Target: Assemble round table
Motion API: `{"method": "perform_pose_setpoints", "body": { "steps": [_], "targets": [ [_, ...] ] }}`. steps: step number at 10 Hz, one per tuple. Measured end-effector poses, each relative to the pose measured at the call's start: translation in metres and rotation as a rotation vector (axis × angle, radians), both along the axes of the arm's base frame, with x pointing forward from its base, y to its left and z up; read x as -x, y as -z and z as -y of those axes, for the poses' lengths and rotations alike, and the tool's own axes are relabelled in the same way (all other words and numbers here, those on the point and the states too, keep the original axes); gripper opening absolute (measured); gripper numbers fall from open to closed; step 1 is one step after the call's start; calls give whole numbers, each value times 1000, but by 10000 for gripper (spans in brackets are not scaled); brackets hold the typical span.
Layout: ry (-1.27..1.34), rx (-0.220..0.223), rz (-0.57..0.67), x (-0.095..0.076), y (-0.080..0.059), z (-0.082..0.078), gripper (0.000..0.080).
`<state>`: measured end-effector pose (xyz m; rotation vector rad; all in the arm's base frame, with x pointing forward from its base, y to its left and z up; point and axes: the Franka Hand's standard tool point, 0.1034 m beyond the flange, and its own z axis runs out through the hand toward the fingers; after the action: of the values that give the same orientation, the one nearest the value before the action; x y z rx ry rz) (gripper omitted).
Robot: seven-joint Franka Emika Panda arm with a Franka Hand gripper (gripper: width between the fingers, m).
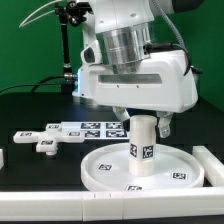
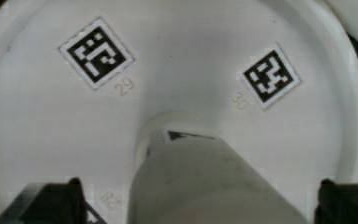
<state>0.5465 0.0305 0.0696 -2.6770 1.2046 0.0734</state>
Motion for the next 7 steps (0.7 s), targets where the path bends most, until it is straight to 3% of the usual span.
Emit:
{"method": "perform_pose_setpoints", "body": {
  "steps": [7],
  "targets": [
    [-611, 64, 115, -8, -4, 3, 649]
  ]
}}
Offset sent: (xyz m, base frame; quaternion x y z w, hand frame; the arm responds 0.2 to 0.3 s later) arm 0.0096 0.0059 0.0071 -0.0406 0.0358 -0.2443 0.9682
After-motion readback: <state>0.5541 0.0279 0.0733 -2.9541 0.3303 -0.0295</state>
